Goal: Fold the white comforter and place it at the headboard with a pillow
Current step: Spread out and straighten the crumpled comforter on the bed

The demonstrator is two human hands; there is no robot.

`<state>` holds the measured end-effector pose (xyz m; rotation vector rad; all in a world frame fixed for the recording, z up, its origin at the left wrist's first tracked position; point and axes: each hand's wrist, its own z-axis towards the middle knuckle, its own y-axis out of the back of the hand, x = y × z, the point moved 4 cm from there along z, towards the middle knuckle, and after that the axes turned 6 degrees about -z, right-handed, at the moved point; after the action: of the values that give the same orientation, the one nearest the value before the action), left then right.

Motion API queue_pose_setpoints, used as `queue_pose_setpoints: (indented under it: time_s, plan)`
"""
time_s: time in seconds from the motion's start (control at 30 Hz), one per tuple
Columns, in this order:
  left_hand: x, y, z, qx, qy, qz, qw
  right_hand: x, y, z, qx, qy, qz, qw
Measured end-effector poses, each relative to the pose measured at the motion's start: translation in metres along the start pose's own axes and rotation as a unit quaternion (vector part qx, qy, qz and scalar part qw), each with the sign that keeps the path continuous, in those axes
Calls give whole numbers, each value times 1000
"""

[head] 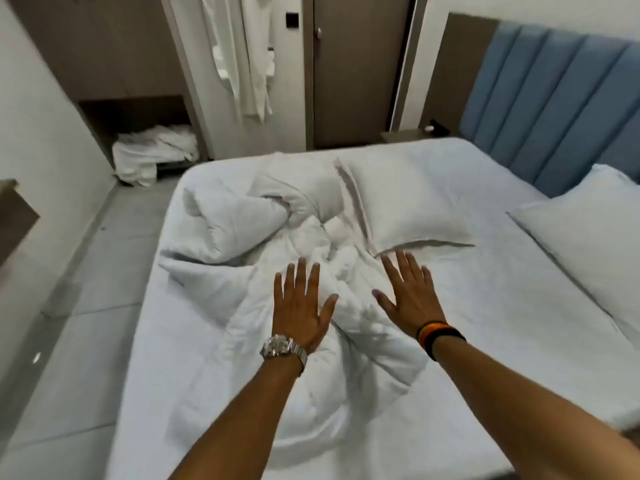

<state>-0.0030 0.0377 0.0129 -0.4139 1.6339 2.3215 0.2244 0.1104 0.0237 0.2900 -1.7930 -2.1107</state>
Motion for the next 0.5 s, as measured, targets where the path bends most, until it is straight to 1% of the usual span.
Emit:
queue_pose_setpoints:
  time_s: [0.03,0.13,0.27,0.33,0.4,0.5]
  plan:
    - [-6,-27,-5,26,21,-15,999,-17,-23,-8,38,-14,3,999]
    - [-22,-104,-26,46,54,-29,997,-59,-92,-34,116,-19,9,993]
    - [-41,-188,-43,25,92,-47,994,-87,-168,-43,196,20,29,980]
    - [-43,-216,-50,19,122,-35,992,-89,-199,-43,214,48,37,975]
    - [-41,-237,-53,15,139,-14,990,-91,-222,-37,213,73,57,973]
    - [-29,-253,-53,13,136,19,990,-98,-243,-18,149,95,61,982]
